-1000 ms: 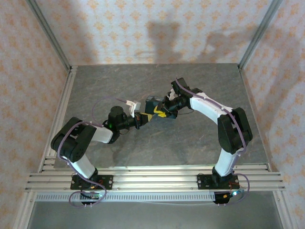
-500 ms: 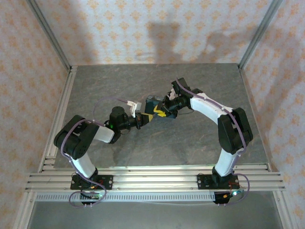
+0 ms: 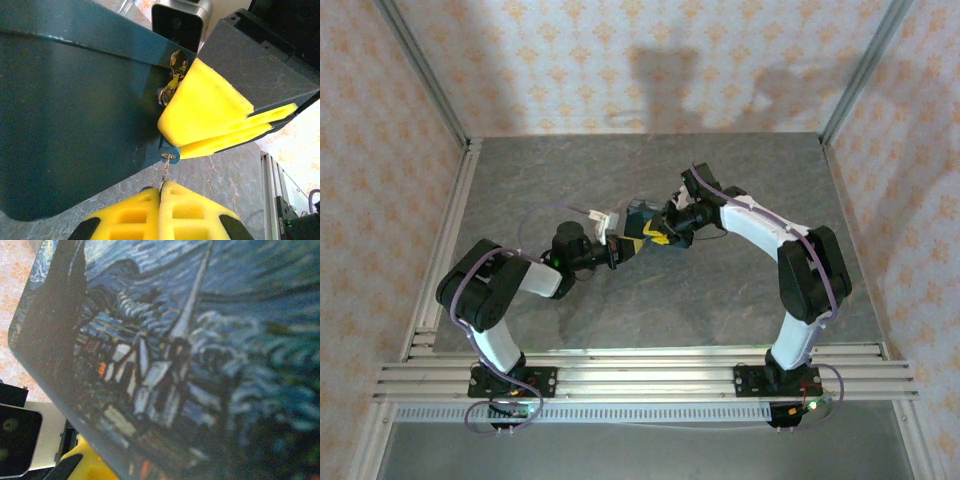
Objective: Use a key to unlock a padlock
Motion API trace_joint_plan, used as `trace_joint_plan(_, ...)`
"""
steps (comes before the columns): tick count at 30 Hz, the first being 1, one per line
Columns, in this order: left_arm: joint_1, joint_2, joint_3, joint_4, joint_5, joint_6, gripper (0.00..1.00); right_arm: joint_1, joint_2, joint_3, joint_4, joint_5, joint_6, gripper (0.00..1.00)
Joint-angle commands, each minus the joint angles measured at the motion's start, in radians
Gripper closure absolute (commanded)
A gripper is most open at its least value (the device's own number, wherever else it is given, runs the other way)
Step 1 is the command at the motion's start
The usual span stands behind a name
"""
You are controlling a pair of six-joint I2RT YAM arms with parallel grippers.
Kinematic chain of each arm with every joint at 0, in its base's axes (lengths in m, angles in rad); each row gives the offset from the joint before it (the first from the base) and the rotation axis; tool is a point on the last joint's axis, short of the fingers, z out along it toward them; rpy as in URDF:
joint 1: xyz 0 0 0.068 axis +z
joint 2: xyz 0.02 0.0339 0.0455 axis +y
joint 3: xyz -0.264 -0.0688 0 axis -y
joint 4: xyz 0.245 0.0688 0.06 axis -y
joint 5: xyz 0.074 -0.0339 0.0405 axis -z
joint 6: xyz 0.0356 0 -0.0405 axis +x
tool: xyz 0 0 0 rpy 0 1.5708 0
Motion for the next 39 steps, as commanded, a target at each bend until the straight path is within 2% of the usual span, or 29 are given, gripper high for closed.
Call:
trace_joint_plan(1,-0.01,0.015,0.046,0.06,-0.011,-0.027,1.0,0.02,-0.014,0.008,-0.059,-0.073,-0.047,1.0)
trace_joint_plan(9,-0.009,0.014,0.06,0.063,-0.004,-0.072,1.0,0.025,-0.006,0.034,-0.129,-0.028,-0.096,1.0)
trace_joint_plan(19,-0.015,0.04,0.053,0.037,-0.047,-0.065,1.0,0.024,-0.004,0.023,-0.089,-0.023,-0.069,1.0)
trace_joint_plan(21,-0.013,0.031,0.038,0.026,-0.055,-0.053,0.85,0.017,-0.01,0.02,-0.088,-0.005,-0.066,1.0)
trace_joint_plan(23,-0.013,0.02,0.027,0.015,-0.057,-0.053,0.74,0.009,-0.019,0.009,-0.085,0.015,-0.06,1.0)
trace_joint_plan(29,0.016,-0.031,-0.016,-0.025,-0.069,-0.012,0.54,-0.004,-0.037,-0.009,-0.06,0.029,-0.039,1.0)
trace_joint_plan(33,0.05,-0.034,-0.055,0.015,-0.049,-0.042,0.51,-0.004,-0.037,-0.013,-0.043,0.02,-0.028,1.0)
trace_joint_plan(39,0.04,0.002,-0.055,0.101,0.002,-0.111,0.53,-0.004,-0.034,-0.019,-0.017,0.005,-0.013,1.0)
